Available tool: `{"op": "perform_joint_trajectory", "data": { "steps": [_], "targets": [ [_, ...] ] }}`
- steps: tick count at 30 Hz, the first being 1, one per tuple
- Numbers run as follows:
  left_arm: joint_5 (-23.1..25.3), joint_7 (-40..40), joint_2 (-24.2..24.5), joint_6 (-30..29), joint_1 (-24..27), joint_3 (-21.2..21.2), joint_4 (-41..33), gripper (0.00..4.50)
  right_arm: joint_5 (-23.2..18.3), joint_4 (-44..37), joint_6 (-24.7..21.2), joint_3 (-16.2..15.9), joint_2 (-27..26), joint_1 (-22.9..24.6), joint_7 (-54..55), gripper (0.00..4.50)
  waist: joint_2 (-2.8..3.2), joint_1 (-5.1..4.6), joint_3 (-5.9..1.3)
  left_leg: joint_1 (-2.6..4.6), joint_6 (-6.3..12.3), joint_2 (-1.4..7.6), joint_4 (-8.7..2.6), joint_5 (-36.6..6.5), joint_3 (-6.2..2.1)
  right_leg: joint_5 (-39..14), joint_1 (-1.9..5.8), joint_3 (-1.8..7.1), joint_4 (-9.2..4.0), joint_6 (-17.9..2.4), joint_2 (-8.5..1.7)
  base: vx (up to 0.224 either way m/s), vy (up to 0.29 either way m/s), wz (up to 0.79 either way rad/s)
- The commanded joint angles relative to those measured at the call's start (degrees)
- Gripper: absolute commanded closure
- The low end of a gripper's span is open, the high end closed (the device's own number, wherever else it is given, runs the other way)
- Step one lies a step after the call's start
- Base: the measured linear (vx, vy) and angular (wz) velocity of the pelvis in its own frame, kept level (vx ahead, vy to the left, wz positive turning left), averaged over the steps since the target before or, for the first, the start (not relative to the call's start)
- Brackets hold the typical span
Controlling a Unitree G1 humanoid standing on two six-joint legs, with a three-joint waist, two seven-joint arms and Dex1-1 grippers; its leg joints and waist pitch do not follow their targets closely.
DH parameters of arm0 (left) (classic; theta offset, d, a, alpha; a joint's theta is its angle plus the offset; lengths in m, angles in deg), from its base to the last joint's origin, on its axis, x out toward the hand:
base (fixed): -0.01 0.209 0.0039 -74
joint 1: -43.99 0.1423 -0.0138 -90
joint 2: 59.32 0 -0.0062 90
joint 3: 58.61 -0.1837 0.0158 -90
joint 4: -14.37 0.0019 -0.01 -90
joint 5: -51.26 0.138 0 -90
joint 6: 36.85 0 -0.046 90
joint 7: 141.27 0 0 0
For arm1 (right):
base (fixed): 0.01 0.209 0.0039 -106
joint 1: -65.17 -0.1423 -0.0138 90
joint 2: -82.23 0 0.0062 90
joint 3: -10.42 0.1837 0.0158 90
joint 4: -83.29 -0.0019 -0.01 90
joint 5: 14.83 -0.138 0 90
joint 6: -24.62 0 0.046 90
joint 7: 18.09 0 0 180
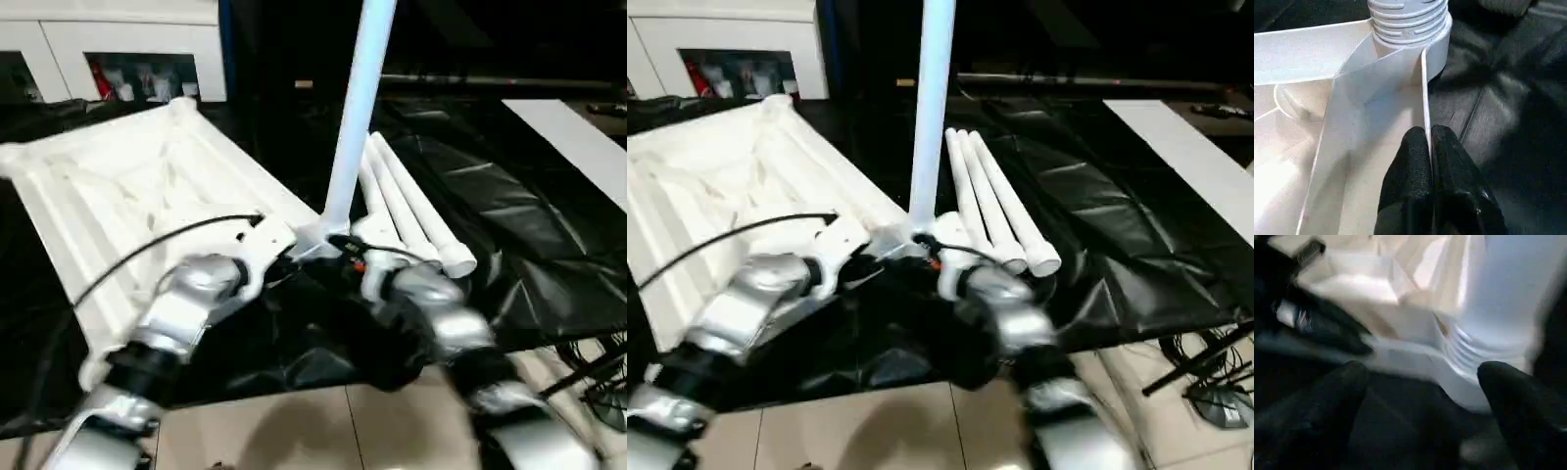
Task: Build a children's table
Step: Rotate leg to tighten
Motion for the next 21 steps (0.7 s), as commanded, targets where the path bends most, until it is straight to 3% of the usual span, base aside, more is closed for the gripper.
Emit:
{"op": "perform_joint_trajectory", "data": {
  "steps": [1, 4, 6, 8, 10, 11, 15, 21],
  "targets": [
    [0.39, -2.34, 1.16, -0.87, 2.27, -1.35, 1.26, 4.5, 0.23, -3.09, -1.5, -0.97, 1.26, 0.57, -2.78, 0.06, 0.3, 0.19, -2.88, -0.09, 3.18, 1.13, -3.27, -5.16, 0.06, 3.48, 2.94, 2.48, -3.86, -11.89, -3.89, 0.0, 0.0, 0.0],
    [-0.56, -8.91, 4.52, 2.25, 3.2, -2.58, -0.48, 4.5, 2.12, -7.75, -2.68, -2.27, 7.13, 1.89, -5.87, 0.06, 0.32, 0.25, -2.78, -0.02, 3.02, 1.19, -3.28, -5.69, 0.05, 1.81, 2.86, 2.49, -4.05, -11.88, -3.9, 0.0, 0.0, 0.0],
    [-1.02, -10.04, 4.98, 2.14, 3.47, -2.65, -1.03, 4.5, 1.88, -8.5, -3.52, -1.99, 7.73, 1.98, -5.87, 0.06, 0.43, 0.39, -2.89, 0.25, 2.95, 1.22, -3.22, -4.74, 0.16, 3.58, 2.77, 2.6, -3.79, -12.22, -3.8, 0.0, 0.0, 0.0],
    [-2.2, -12.49, 5.83, 3.3, 4.02, -2.95, -2.27, 4.5, 0.82, -9.14, -4.98, -1.13, 8.0, 1.81, -5.69, 0.06, 0.71, 0.35, -2.84, 0.22, 2.85, 1.11, -3.21, -5.0, 0.18, 4.24, 2.73, 2.57, -3.77, -12.74, -3.74, 0.0, 0.0, 0.0],
    [-4.12, -17.04, 7.56, 1.95, 5.01, -4.35, -5.32, 4.5, -0.07, -9.39, -5.65, -1.4, 8.17, 1.5, -7.49, 0.06, 0.59, 0.19, -2.88, 0.2, 2.56, 1.26, -3.3, -6.0, 0.13, 3.67, 2.79, 2.54, -3.72, -13.0, -3.86, 0.0, 0.0, 0.0],
    [-4.3, -18.15, 8.12, 1.71, 5.33, -5.0, -6.29, 4.5, -0.02, -9.32, -5.54, -1.95, 8.2, 1.38, -8.41, 0.06, 0.86, 0.27, -2.95, 0.23, 2.45, 1.27, -3.28, -5.94, 0.09, 3.84, 2.8, 2.52, -3.63, -13.22, -3.88, 0.0, 0.0, 0.0],
    [-4.57, -17.9, 7.47, 1.0, 5.29, -5.12, -7.52, 4.5, -0.25, -8.79, -5.79, -3.49, 7.35, 0.51, -10.31, 0.06, 0.83, 0.45, -2.96, 0.51, 2.82, 1.26, -3.09, -5.26, 0.37, 6.76, 2.6, 2.53, -3.43, -14.61, -3.63, 0.0, 0.0, 0.0],
    [-4.54, -18.4, 7.37, 1.23, 4.95, -5.33, -7.54, 4.5, 0.79, -3.7, -4.81, -3.82, 5.68, -2.49, -9.73, 0.06, 0.75, 0.61, -2.97, 0.35, 1.66, 1.21, -3.23, -5.75, 0.23, 3.94, 2.82, 2.52, -3.55, -13.66, -3.86, 0.0, 0.0, 0.0]
  ]
}}
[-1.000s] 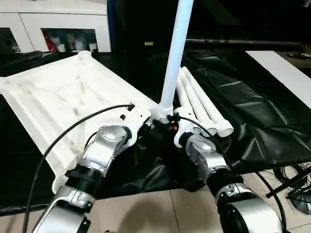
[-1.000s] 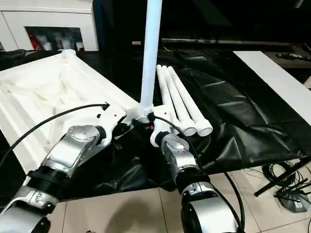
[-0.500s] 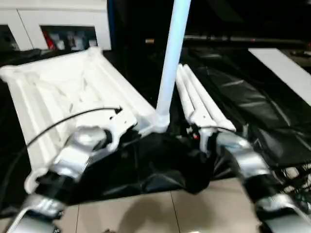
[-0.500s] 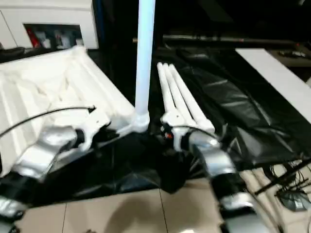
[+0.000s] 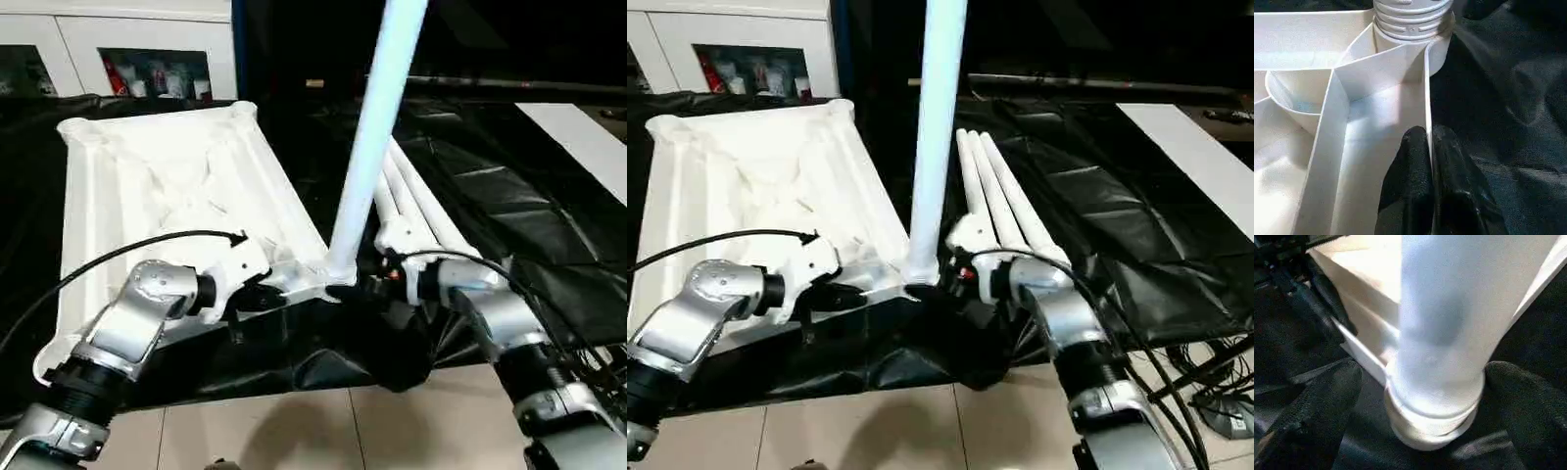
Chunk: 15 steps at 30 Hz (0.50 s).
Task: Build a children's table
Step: Rotate leg to tighten
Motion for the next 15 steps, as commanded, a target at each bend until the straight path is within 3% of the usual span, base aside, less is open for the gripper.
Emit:
{"op": "perform_joint_trajectory", "data": {
  "steps": [1, 4, 6, 12, 15],
  "targets": [
    [0.21, -2.11, -0.28, -0.75, 0.49, -3.07, -0.58, 4.5, 0.36, 2.58, 0.73, 0.42, -0.25, -1.26, 0.07, 0.06, 0.75, -0.2, -3.07, 0.35, 1.71, 1.18, -3.19, -5.16, 0.17, 4.85, 2.76, 2.53, -3.4, -13.72, -3.74, 0.0, 0.0, 0.0],
    [0.26, -2.21, -0.24, -0.9, 0.52, -3.13, -0.68, 4.5, 0.84, 4.96, 1.79, 0.67, -0.69, -2.36, 1.07, 0.06, 0.77, -0.2, -3.29, 0.25, 2.09, 1.08, -2.99, -2.96, 0.16, 8.4, 2.93, 2.47, -3.0, -14.2, -3.69, 0.0, 0.0, 0.0],
    [0.3, -2.19, -0.25, -0.89, 0.5, -3.16, -0.58, 4.5, 0.83, 5.71, 2.05, 0.7, -0.81, -2.69, 1.19, 0.31, 0.76, -0.16, -3.32, 0.26, 2.37, 1.05, -2.94, -2.41, 0.16, 9.52, 3.01, 2.43, -2.92, -14.3, -3.63, 0.0, 0.0, 0.0],
    [0.33, -1.93, -0.34, -0.87, 0.45, -3.13, -0.35, 4.5, 0.57, 8.82, 3.56, 1.14, -1.51, -3.79, 1.72, 0.81, 0.74, -0.22, -3.27, 0.24, 2.35, 1.11, -3.0, -3.71, 0.16, 7.43, 3.03, 2.41, -3.06, -14.3, -3.76, 0.0, 0.0, 0.0],
    [0.4, -1.89, -0.46, -0.8, 0.47, -3.12, -0.15, 4.5, 0.14, 9.82, 4.44, 1.69, -2.05, -4.05, 1.71, 1.04, 0.71, -0.21, -3.36, 0.26, 2.66, 1.09, -2.9, -2.83, 0.17, 8.93, 3.03, 2.41, -2.87, -14.4, -3.66, 0.0, 0.0, 0.0]
  ]
}}
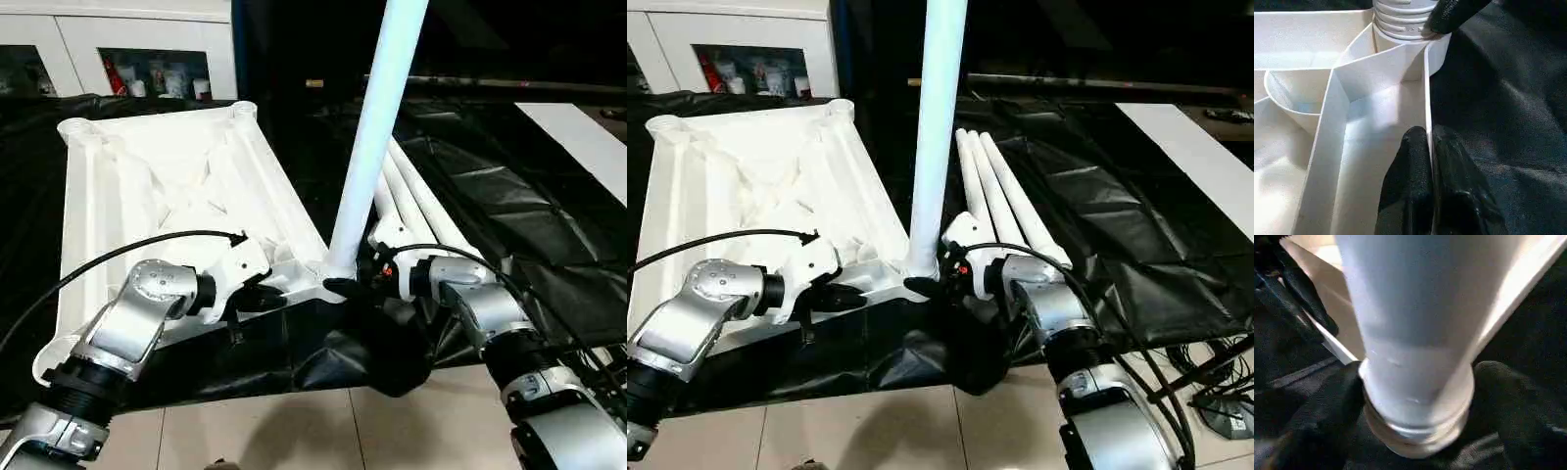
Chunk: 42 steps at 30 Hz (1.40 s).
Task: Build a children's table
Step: Rotate leg to tighten
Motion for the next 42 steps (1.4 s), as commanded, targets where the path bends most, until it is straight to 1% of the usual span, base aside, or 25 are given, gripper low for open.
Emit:
{"op": "perform_joint_trajectory", "data": {
  "steps": [1, 2, 7, 12, 16, 17, 18, 19, 21, 23, 24, 25, 27, 28, 29, 30, 31, 32, 33, 34, 35, 36, 37, 39, 42],
  "targets": [
    [0.44, -1.51, -0.54, -0.5, 0.46, -3.11, 0.15, 4.5, -0.58, 1.09, 0.81, 1.68, 0.16, -1.03, 0.44, 1.17, 0.74, -0.2, -3.39, 0.32, 2.66, 1.07, -2.86, -2.71, 0.18, 9.39, 3.02, 2.44, -2.85, -14.54, -3.66, 0.0, 0.0, 0.0],
    [0.46, -1.51, -0.56, -0.49, 0.42, -3.11, 0.2, 4.5, -0.6, 1.25, 0.88, 1.69, 0.12, -1.07, 0.41, 1.17, 0.74, -0.16, -3.38, 0.35, 2.7, 1.08, -2.86, -2.77, 0.19, 9.41, 3.01, 2.43, -2.87, -14.58, -3.66, 0.0, 0.0, 0.0],
    [0.48, -1.43, -0.7, -0.49, 0.27, -3.08, 0.39, 4.5, -0.58, 3.15, 1.95, 1.53, -0.32, -1.1, 0.51, 1.59, 0.83, -0.21, -3.34, 0.33, 2.42, 1.13, -2.92, -3.72, 0.15, 8.01, 3.04, 2.4, -2.93, -14.62, -3.72, 0.0, 0.0, 0.0],
    [0.54, -0.61, -1.29, -1.02, 0.22, -2.9, 0.79, 4.5, -0.35, 4.69, 2.65, 1.95, -1.21, -0.81, 1.94, 1.68, 0.8, -0.27, -3.36, 0.33, 2.41, 1.13, -2.89, -3.75, 0.15, 8.09, 3.02, 2.4, -2.9, -14.67, -3.72, 0.0, 0.0, 0.0],
    [1.59, 4.91, -4.22, -3.57, -1.11, -1.63, 3.54, 4.5, -0.27, 7.93, 3.42, 3.86, -3.59, -1.06, 9.53, 1.71, 0.9, -0.48, -3.06, 0.53, 0.7, 1.25, -3.27, -6.79, 0.1, 2.4, 2.79, 2.43, -3.42, -14.17, -3.9, 0.0, 0.0, 0.0],
    [2.47, 9.75, -6.68, -5.1, -2.39, -0.39, 5.81, 4.5, -0.48, 9.68, 3.29, 5.6, -5.78, -1.36, 15.89, 1.71, 0.85, -0.69, -3.05, 0.45, 0.34, 1.3, -3.3, -7.17, 0.14, 1.64, 2.81, 2.49, -3.47, -14.19, -3.94, 0.0, 0.0, 0.0],
    [2.47, 9.75, -6.68, -5.1, -2.39, -0.39, 5.81, 4.5, -0.48, 9.68, 3.29, 5.6, -5.78, -1.36, 15.89, 1.71, 0.97, -0.7, -2.87, 0.57, -0.22, 1.24, -3.42, -7.79, 0.14, 0.12, 2.57, 2.45, -3.68, -13.91, -3.89, 0.0, 0.0, 0.0],
    [3.28, 16.92, -10.48, -7.43, -4.26, 1.74, 8.72, 4.5, -0.83, 12.11, 2.77, 7.92, -8.83, -2.17, 25.09, 1.71, 1.19, -1.01, -2.99, 0.57, -1.16, 1.36, -3.43, -8.84, 0.12, -1.93, 2.5, 2.6, -3.71, -13.65, -4.06, 0.0, 0.0, 0.0],
    [3.69, 23.35, -14.24, -9.05, -5.97, 3.68, 11.11, 4.5, -1.34, 14.48, 2.47, 9.9, -11.8, -3.22, 33.38, 1.71, 1.18, -0.75, -3.01, 0.89, -2.14, 1.27, -3.5, -9.89, -0.06, -4.53, 2.28, 2.5, -4.13, -12.99, -4.12, 0.0, 0.0, 0.0],
    [4.31, 29.71, -18.47, -9.35, -7.66, 4.85, 13.25, 4.5, -0.25, 17.32, 2.13, 9.44, -14.99, -4.51, 39.39, 1.71, 1.02, -0.77, -2.94, 0.7, -2.11, 1.13, -3.58, -10.95, -0.02, -6.27, 2.17, 2.54, -4.41, -11.51, -4.0, 0.0, 0.0, 0.0],
    [4.35, 30.99, -19.62, -9.36, -8.0, 4.97, 13.64, 4.5, -0.07, 17.9, 2.34, 9.02, -16.01, -4.76, 39.48, 1.71, 1.02, -0.77, -2.94, 0.7, -2.11, 1.13, -3.58, -10.95, -0.02, -6.27, 2.17, 2.54, -4.41, -11.51, -4.0, 0.0, 0.0, 0.0],
    [4.33, 31.64, -20.34, -9.35, -8.18, 4.98, 13.82, 4.5, -0.05, 18.19, 2.57, 8.7, -16.7, -4.87, 38.96, 1.71, 0.86, -0.59, -2.97, 0.75, -1.93, 1.09, -3.49, -11.73, 0.01, -6.98, 2.07, 2.53, -4.6, -10.57, -4.0, 0.0, 0.0, 0.0],
    [4.82, 32.4, -21.31, -9.16, -8.41, 4.17, 14.01, 4.5, 0.71, 18.88, 3.01, 7.66, -18.14, -5.16, 37.67, 1.71, 0.85, -0.55, -3.08, 0.26, -1.21, 1.07, -3.48, -10.54, -0.08, -5.48, 2.33, 2.51, -4.43, -10.01, -4.06, 0.0, 0.0, 0.0],
    [5.01, 32.49, -21.5, -9.09, -8.45, 3.85, 14.05, 4.5, 1.12, 19.13, 3.23, 7.29, -18.5, -5.27, 37.49, 1.71, 0.85, -0.58, -3.11, 0.15, -0.74, 1.06, -3.47, -9.64, -0.09, -4.12, 2.34, 2.46, -4.28, -9.92, -3.99, 0.0, 0.0, 0.0],
    [5.16, 32.73, -21.71, -9.13, -8.47, 3.79, 14.13, 4.5, 1.16, 19.43, 3.49, 7.36, -18.83, -5.4, 37.12, 1.16, 0.49, -0.56, -3.07, 0.12, -0.41, 1.02, -3.43, -9.29, -0.01, -3.77, 2.34, 2.43, -4.33, -9.82, -3.96, 0.0, 0.0, 0.0],
    [5.21, 32.81, -21.78, -9.15, -8.48, 3.77, 14.16, 4.5, 1.18, 19.54, 3.58, 7.38, -18.94, -5.45, 37.0, 1.16, 0.49, -0.56, -3.07, 0.12, -0.41, 1.02, -3.43, -9.29, -0.01, -3.77, 2.34, 2.43, -4.33, -9.82, -3.96, 0.0, 0.0, 0.0],
    [5.5, 32.95, -21.91, -9.23, -8.31, 3.66, 14.07, 4.5, 1.19, 20.11, 4.11, 7.89, -19.42, -5.82, 37.08, 1.02, 0.72, -0.5, -3.01, 0.2, -0.17, 1.08, -3.48, -9.83, -0.02, -4.86, 2.2, 2.45, -4.41, -9.86, -4.1, 0.0, 0.0, 0.0],
    [5.71, 32.6, -21.63, -9.07, -7.91, 3.45, 13.68, 4.5, 0.53, 20.46, 4.62, 8.75, -19.78, -6.32, 36.42, 0.96, 0.7, -0.53, -2.96, 0.18, -0.15, 1.07, -3.5, -10.16, -0.02, -5.41, 2.18, 2.45, -4.51, -9.77, -4.09, 0.0, 0.0, 0.0],
    [5.85, 32.35, -21.41, -8.96, -7.63, 3.31, 13.4, 4.5, 0.04, 20.71, 4.97, 9.38, -20.01, -6.68, 36.01, 0.96, 0.78, -0.72, -2.87, 0.0, -0.27, 1.1, -3.7, -11.08, -0.17, -7.01, 2.22, 2.41, -4.6, -9.46, -4.14, 0.0, 0.0, 0.0],
    [5.9, 31.73, -20.87, -9.02, -7.19, 3.15, 12.96, 4.5, -0.27, 21.29, 5.35, 9.86, -19.91, -7.44, 35.97, 0.81, 0.7, -0.88, -2.92, -0.02, -0.39, 1.09, -3.72, -11.71, -0.2, -8.16, 2.21, 2.43, -4.71, -9.15, -4.17, 0.0, 0.0, 0.0],
    [5.91, 31.33, -20.55, -8.66, -7.03, 3.04, 12.81, 4.5, -0.2, 21.34, 5.69, 9.79, -19.68, -7.64, 35.68, 0.66, 0.63, -1.15, -2.85, -0.32, -0.48, 1.06, -3.87, -11.74, -0.35, -8.7, 2.38, 2.35, -4.68, -8.98, -4.11, 0.0, 0.0, 0.0],
    [5.92, 31.2, -20.46, -8.54, -6.98, 3.01, 12.77, 4.5, -0.18, 21.36, 5.79, 9.77, -19.6, -7.7, 35.58, 0.66, 0.68, -1.33, -2.87, -0.57, -0.57, 1.02, -3.98, -11.79, -0.48, -9.38, 2.54, 2.22, -4.67, -8.78, -4.08, 0.0, 0.0, 0.0],
    [5.87, 30.47, -19.87, -8.12, -6.72, 2.93, 12.47, 4.5, -0.18, 21.09, 5.99, 9.62, -19.07, -7.9, 34.7, 0.66, 0.67, -1.89, -3.04, -0.74, -0.6, 1.03, -3.92, -11.09, -0.63, -8.69, 2.63, 2.18, -4.65, -8.73, -4.13, 0.0, 0.0, 0.0],
    [5.55, 27.13, -17.85, -6.11, -6.02, 2.46, 11.6, 4.5, -0.13, 19.39, 6.2, 9.25, -16.91, -8.02, 31.29, 0.66, 0.67, -2.0, -2.98, -0.32, 0.2, 1.05, -3.73, -11.29, -0.51, -7.84, 2.3, 2.28, -4.79, -9.62, -4.14, 0.0, 0.0, 0.0],
    [5.3, 24.98, -15.99, -6.06, -5.49, 2.63, 11.08, 4.5, 0.77, 17.14, 6.17, 8.11, -14.12, -7.54, 27.77, 0.66, 0.63, -2.0, -3.08, -0.29, 1.23, 1.12, -3.47, -9.32, -0.19, -4.59, 2.33, 2.43, -4.46, -11.13, -4.07, 0.0, 0.0, 0.0]
  ]
}}
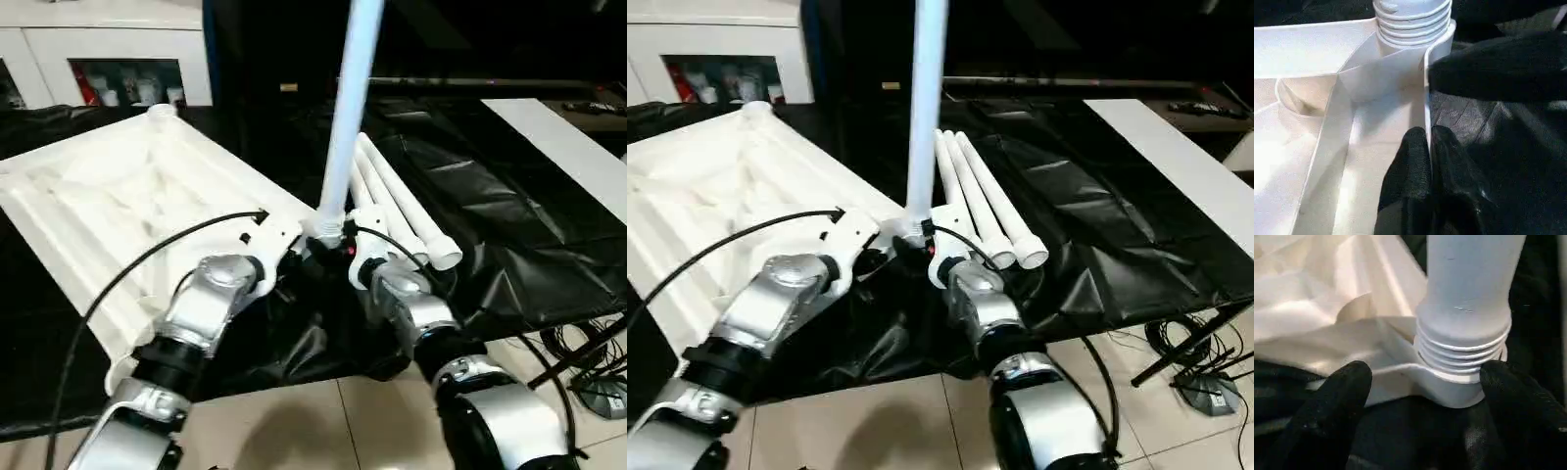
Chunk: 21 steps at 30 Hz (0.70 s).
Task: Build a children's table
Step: Rotate leg to tighten
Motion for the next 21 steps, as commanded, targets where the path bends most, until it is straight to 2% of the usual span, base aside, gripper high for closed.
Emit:
{"op": "perform_joint_trajectory", "data": {
  "steps": [1, 5, 8, 10, 12, 14, 17, 21],
  "targets": [
    [-1.0, -4.77, 1.68, 1.21, 1.93, -1.4, -0.21, 4.5, 1.42, -4.0, -0.01, -2.48, 2.48, 0.23, -5.11, 0.66, 0.72, 0.55, -2.99, -0.34, 1.81, 1.08, -3.45, -8.13, 0.0, -3.54, 2.63, 2.34, -4.31, -11.72, -4.02, 0.0, 0.0, 0.0],
    [-1.91, -10.46, 5.7, 4.15, 2.96, -2.35, -0.77, 4.5, 3.11, -7.9, 0.1, -4.3, 7.29, 1.78, -11.98, 0.66, 0.72, 0.73, -3.21, -0.29, 3.4, 1.01, -3.05, -4.85, 0.19, 3.67, 2.71, 2.33, -3.55, -13.76, -3.75, 0.0, 0.0, 0.0],
    [-2.3, -12.55, 7.12, 4.76, 3.32, -2.48, -1.08, 4.5, 2.99, -9.68, -0.36, -4.81, 8.81, 2.4, -14.92, 0.66, 0.72, 0.73, -3.15, -0.17, 3.7, 1.02, -3.02, -5.4, 0.32, 3.86, 2.67, 2.39, -3.54, -14.26, -3.76, 0.0, 0.0, 0.0],
    [-3.58, -18.42, 10.15, 6.92, 4.36, -3.18, -2.68, 4.5, 2.16, -13.17, -1.58, -6.01, 11.51, 3.45, -20.55, 0.66, 0.64, 0.84, -3.07, -0.21, 3.8, 1.11, -3.13, -6.42, 0.23, 2.16, 2.79, 2.37, -3.65, -14.01, -3.85, 0.0, 0.0, 0.0],
    [-3.91, -20.26, 11.03, 7.95, 4.76, -3.49, -3.37, 4.5, 1.87, -14.29, -1.94, -6.41, 12.25, 3.81, -22.18, 0.66, 0.61, 0.91, -2.99, -0.11, 3.63, 1.18, -3.16, -6.97, 0.28, 0.99, 2.65, 2.4, -3.76, -13.98, -3.84, 0.0, 0.0, 0.0],
    [-4.78, -22.18, 11.71, 7.81, 5.19, -3.5, -4.36, 4.5, 1.45, -15.52, -2.53, -6.78, 12.84, 4.23, -23.91, 0.66, 0.71, 0.94, -2.98, 0.08, 3.27, 1.24, -3.19, -7.37, 0.34, 0.47, 2.49, 2.43, -3.78, -14.15, -3.79, 0.0, 0.0, 0.0],
    [-6.83, -26.62, 13.32, 7.32, 6.24, -3.96, -7.37, 4.5, 1.59, -16.86, -2.81, -7.69, 13.73, 4.91, -27.58, 0.66, 0.46, 1.24, -2.91, 0.07, 3.06, 1.34, -3.32, -7.89, 0.33, -1.09, 2.45, 2.43, -3.84, -14.02, -3.88, 0.0, 0.0, 0.0],
    [-7.84, -27.96, 13.48, 7.21, 6.53, -4.14, -8.27, 4.5, 1.68, -16.83, -3.02, -8.13, 13.55, 5.17, -28.68, 0.66, 0.5, 1.98, -2.96, 0.3, 2.99, 1.31, -3.18, -6.2, 0.56, 1.7, 2.24, 2.49, -3.5, -14.47, -3.74, 0.0, 0.0, 0.0]
  ]
}}
